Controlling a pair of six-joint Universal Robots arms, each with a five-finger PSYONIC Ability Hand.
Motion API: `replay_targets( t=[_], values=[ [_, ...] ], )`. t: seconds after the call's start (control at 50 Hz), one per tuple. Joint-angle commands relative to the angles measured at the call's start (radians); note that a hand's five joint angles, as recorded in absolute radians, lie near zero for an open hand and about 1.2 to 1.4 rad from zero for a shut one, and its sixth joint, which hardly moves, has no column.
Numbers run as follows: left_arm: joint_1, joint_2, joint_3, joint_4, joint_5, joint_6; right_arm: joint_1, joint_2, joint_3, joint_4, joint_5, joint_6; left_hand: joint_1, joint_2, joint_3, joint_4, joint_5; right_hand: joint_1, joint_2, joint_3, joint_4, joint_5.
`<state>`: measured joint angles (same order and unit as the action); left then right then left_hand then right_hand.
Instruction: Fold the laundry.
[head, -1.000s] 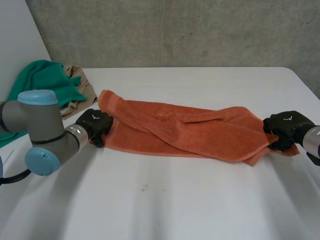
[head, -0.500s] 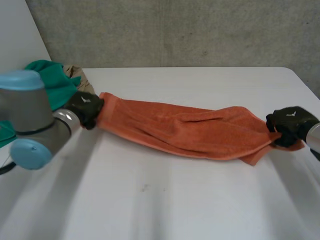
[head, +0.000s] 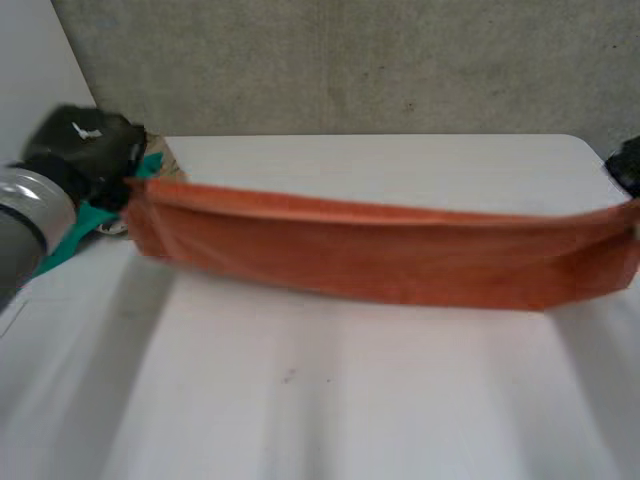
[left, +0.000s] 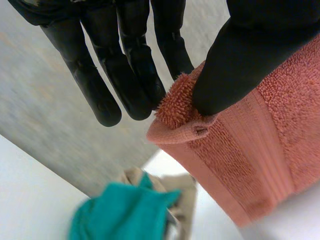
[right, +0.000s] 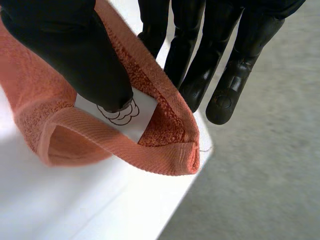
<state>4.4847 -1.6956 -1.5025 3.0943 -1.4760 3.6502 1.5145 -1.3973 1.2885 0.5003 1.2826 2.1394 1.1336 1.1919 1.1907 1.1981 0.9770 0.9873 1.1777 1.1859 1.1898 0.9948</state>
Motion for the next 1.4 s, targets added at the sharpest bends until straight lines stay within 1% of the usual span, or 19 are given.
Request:
replay_targets(
  t=[0.02, 0.04, 0.12, 0.18, 0.2, 0.3, 0.4, 0.5, 0.56, 0.62, 0.74, 0.88, 0.96, 1.04, 1.1, 1.18, 1.28, 1.34, 1.4],
  values=[
    [-0.019, -0.317, 0.212, 0.006, -0.023, 0.001, 0.157, 0.25, -0.161, -0.026, 0.164, -0.006, 0.263, 0.204, 0.206, 0.198, 0.245, 0.409, 0.219, 0.21, 0.207, 0.227],
    [-0.024, -0.353, 0.255, 0.007, -0.026, 0.002, 0.182, 0.303, -0.229, -0.052, 0.199, -0.004, 0.263, 0.204, 0.206, 0.198, 0.245, 0.409, 0.219, 0.21, 0.207, 0.227],
    [-0.048, -0.47, 0.473, 0.055, -0.038, -0.008, 0.216, 0.418, -0.406, -0.167, 0.236, 0.011, 0.263, 0.204, 0.206, 0.198, 0.245, 0.409, 0.219, 0.21, 0.207, 0.227],
    [-0.058, -0.518, 0.637, 0.183, -0.049, -0.024, 0.226, 0.461, -0.527, -0.258, 0.239, 0.042, 0.263, 0.204, 0.206, 0.198, 0.245, 0.409, 0.219, 0.21, 0.207, 0.227],
    [-0.064, -0.529, 0.701, 0.254, -0.064, -0.041, 0.231, 0.478, -0.61, -0.331, 0.241, 0.075, 0.263, 0.204, 0.206, 0.198, 0.245, 0.409, 0.219, 0.21, 0.207, 0.227],
    [-0.076, -0.523, 0.841, 0.443, -0.106, -0.078, 0.236, 0.506, -0.813, -0.575, 0.261, 0.171, 0.263, 0.204, 0.206, 0.198, 0.245, 0.409, 0.219, 0.21, 0.207, 0.227],
    [-0.084, -0.515, 0.912, 0.558, -0.138, -0.099, 0.239, 0.495, -0.877, -0.756, 0.303, 0.192, 0.263, 0.204, 0.206, 0.198, 0.245, 0.409, 0.219, 0.21, 0.207, 0.227],
    [-0.078, -0.504, 0.881, 0.563, -0.144, -0.159, 0.269, 0.478, -0.848, -0.784, 0.31, 0.198, 0.263, 0.204, 0.206, 0.198, 0.245, 0.409, 0.219, 0.21, 0.207, 0.227],
    [-0.07, -0.486, 0.777, 0.563, -0.132, -0.186, 0.282, 0.472, -0.786, -0.767, 0.305, 0.206, 0.263, 0.204, 0.206, 0.198, 0.245, 0.409, 0.219, 0.21, 0.207, 0.227],
    [-0.045, -0.464, 0.633, 0.573, -0.113, -0.193, 0.28, 0.452, -0.648, -0.759, 0.284, 0.218, 0.263, 0.204, 0.206, 0.198, 0.245, 0.409, 0.219, 0.21, 0.207, 0.227],
    [-0.015, -0.47, 0.366, 0.573, -0.031, -0.19, 0.279, 0.437, -0.364, -0.761, 0.178, 0.231, 0.263, 0.204, 0.206, 0.198, 0.245, 0.409, 0.219, 0.21, 0.207, 0.227],
    [-0.016, -0.559, 0.19, 0.563, 0.028, -0.179, 0.245, 0.536, -0.163, -0.75, 0.141, 0.229, 0.263, 0.204, 0.206, 0.198, 0.245, 0.409, 0.219, 0.21, 0.207, 0.227],
    [-0.025, -0.595, 0.137, 0.524, 0.033, -0.139, 0.234, 0.578, -0.115, -0.718, 0.141, 0.22, 0.263, 0.204, 0.206, 0.198, 0.245, 0.409, 0.219, 0.21, 0.207, 0.227],
    [-0.021, -0.581, 0.074, 0.406, 0.033, -0.067, 0.208, 0.555, -0.069, -0.623, 0.132, 0.217, 0.263, 0.204, 0.206, 0.198, 0.245, 0.409, 0.219, 0.21, 0.207, 0.227],
    [-0.013, -0.486, 0.022, 0.282, 0.029, -0.003, 0.194, 0.511, -0.032, -0.542, 0.124, 0.209, 0.263, 0.204, 0.206, 0.198, 0.245, 0.409, 0.219, 0.21, 0.207, 0.227],
    [0.001, -0.322, -0.086, 0.115, 0.031, 0.056, 0.164, 0.373, 0.054, -0.357, 0.115, 0.137, 0.263, 0.204, 0.206, 0.198, 0.245, 0.409, 0.219, 0.21, 0.207, 0.227],
    [0.004, -0.091, -0.246, -0.107, 0.023, 0.103, 0.061, 0.189, 0.199, -0.082, 0.113, -0.016, 0.263, 0.204, 0.206, 0.198, 0.245, 0.409, 0.219, 0.21, 0.207, 0.227],
    [0.007, 0.002, -0.317, -0.21, 0.026, 0.137, -0.015, 0.08, 0.27, 0.028, 0.112, -0.126, 0.263, 0.204, 0.206, 0.198, 0.245, 0.409, 0.219, 0.21, 0.207, 0.227],
    [0.011, 0.083, -0.375, -0.313, 0.031, 0.218, -0.053, 0.026, 0.293, 0.064, 0.109, -0.197, 0.263, 0.204, 0.206, 0.198, 0.245, 0.409, 0.219, 0.21, 0.207, 0.227]
  ],
)
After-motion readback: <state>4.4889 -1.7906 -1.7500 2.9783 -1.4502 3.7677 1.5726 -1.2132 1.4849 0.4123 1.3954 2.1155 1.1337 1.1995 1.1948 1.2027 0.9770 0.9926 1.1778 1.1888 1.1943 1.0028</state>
